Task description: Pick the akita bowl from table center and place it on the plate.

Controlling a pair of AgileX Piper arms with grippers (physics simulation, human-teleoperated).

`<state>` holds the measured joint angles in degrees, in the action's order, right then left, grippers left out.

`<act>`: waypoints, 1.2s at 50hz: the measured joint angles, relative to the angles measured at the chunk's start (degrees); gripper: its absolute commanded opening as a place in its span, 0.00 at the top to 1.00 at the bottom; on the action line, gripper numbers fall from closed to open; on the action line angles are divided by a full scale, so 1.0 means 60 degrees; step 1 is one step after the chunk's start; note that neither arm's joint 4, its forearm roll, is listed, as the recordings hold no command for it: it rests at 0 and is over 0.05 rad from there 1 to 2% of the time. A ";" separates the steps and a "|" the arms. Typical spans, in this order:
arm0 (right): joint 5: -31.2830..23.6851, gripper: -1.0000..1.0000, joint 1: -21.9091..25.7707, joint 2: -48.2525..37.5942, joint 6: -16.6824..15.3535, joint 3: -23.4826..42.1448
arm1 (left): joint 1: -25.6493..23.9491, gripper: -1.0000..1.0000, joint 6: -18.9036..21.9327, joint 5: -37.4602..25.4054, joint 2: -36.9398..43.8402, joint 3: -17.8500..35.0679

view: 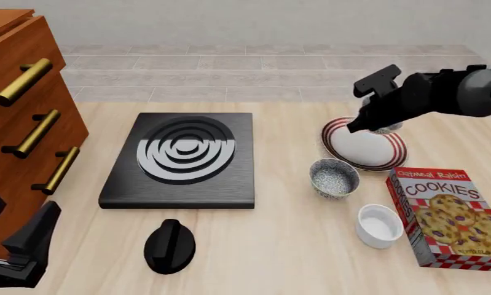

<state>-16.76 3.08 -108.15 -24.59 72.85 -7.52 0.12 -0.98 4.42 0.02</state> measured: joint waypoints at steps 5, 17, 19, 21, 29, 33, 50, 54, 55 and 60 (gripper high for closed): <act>0.0027 1.00 -0.0076 -0.0185 0.0016 0.0062 | -0.0015 0.00 0.0008 0.0011 0.0023 0.0000; -0.0109 1.00 -0.0169 -0.0632 -0.0013 0.0363 | -0.0029 0.00 0.0027 0.0040 0.0073 -0.0001; -0.0150 1.00 -0.0164 -0.0684 -0.0021 0.0408 | -0.0028 0.00 0.0028 0.0044 0.0078 -0.0001; -0.0182 1.00 -0.0156 -0.0743 -0.0032 0.0448 | -0.0030 0.00 0.0030 0.0051 0.0085 -0.0001; -0.0195 1.00 -0.0121 -0.1000 -0.0109 0.0485 | -0.0038 0.00 0.0036 0.0066 0.0101 -0.0001; -0.0166 1.00 -0.0066 -0.1105 -0.0123 0.0450 | -0.0042 0.00 0.0038 0.0071 0.0105 -0.0001; 0.0014 1.00 0.0235 -0.1249 -0.0226 0.0131 | -0.0047 0.00 0.0047 0.0095 0.0129 -0.0001; 0.0049 1.00 0.0269 -0.1250 -0.0232 0.0091 | -0.0049 0.00 0.0047 0.0095 0.0132 -0.0001; 0.0055 1.00 0.0279 -0.1247 -0.0233 0.0079 | -0.0049 0.00 0.0047 0.0092 0.0129 -0.0001; 0.0088 0.00 0.0316 -0.1218 -0.0259 0.0039 | -0.0051 0.00 0.0047 0.0082 0.0122 -0.0001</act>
<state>-16.24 4.98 -115.46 -26.14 73.08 -7.82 0.40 -0.49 5.15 0.01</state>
